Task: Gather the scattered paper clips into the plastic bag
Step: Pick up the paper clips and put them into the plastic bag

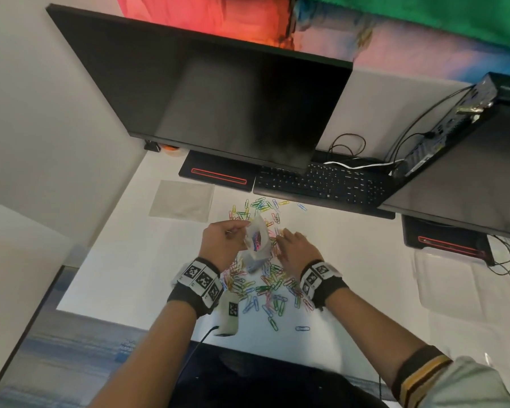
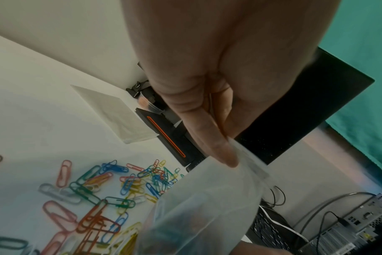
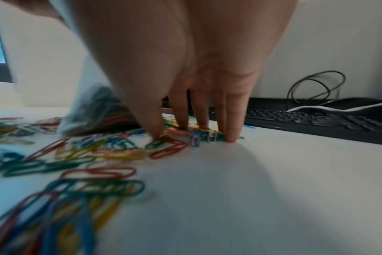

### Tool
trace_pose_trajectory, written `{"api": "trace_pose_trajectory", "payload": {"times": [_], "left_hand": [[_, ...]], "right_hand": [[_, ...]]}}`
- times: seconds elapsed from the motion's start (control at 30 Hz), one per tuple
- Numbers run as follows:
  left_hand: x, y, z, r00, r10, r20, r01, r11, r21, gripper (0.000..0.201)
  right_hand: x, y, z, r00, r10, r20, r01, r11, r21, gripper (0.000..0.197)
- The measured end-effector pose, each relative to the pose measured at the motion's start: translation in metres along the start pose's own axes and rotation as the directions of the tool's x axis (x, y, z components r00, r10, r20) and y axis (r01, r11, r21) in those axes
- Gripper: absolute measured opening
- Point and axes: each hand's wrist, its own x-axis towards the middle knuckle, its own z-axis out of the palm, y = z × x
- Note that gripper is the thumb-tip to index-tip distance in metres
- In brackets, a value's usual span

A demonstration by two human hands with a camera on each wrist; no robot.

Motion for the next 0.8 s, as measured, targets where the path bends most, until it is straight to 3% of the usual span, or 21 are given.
{"api": "trace_pose_trajectory", "payload": {"times": [0.13,0.2,0.27,0.37,0.43,0.6,0.63,0.8], "left_hand": [[0.002,-0.002,0.008,1.0,0.015,0.027,-0.016,0.999,0.045,0.022],[0.001,0.0,0.012,0.999,0.019,0.035,-0.021,0.998,0.058,0.022],[0.001,0.002,0.014,0.999,0.017,0.041,-0.02,0.998,0.068,0.022],[0.0,0.006,0.018,0.998,0.001,0.063,-0.006,0.996,0.089,0.022],[0.001,0.01,0.021,0.997,-0.009,0.076,0.001,0.994,0.111,0.021],[0.002,0.023,0.037,0.992,-0.008,0.125,-0.014,0.985,0.172,0.023],[0.002,0.025,0.04,0.99,0.001,0.142,-0.028,0.982,0.185,0.024],[0.003,0.027,0.046,0.987,0.006,0.161,-0.04,0.977,0.207,0.02]], "right_hand": [[-0.006,0.006,-0.004,0.997,-0.038,-0.066,0.035,0.998,-0.049,0.022],[-0.006,0.013,-0.01,0.993,0.049,-0.109,-0.042,0.997,0.067,0.023],[-0.01,0.022,-0.023,0.966,0.23,-0.121,-0.181,0.931,0.318,0.018],[-0.019,0.033,-0.047,0.908,0.417,-0.041,-0.274,0.665,0.695,0.018],[-0.029,0.033,-0.07,0.889,0.457,-0.038,-0.196,0.452,0.87,0.019],[-0.045,0.007,-0.109,0.919,0.393,0.022,-0.053,0.069,0.996,0.022],[-0.046,-0.001,-0.111,0.927,0.374,0.038,-0.057,0.038,0.998,0.02],[-0.039,-0.029,-0.102,0.931,0.356,0.081,-0.17,0.228,0.959,0.01]]}}
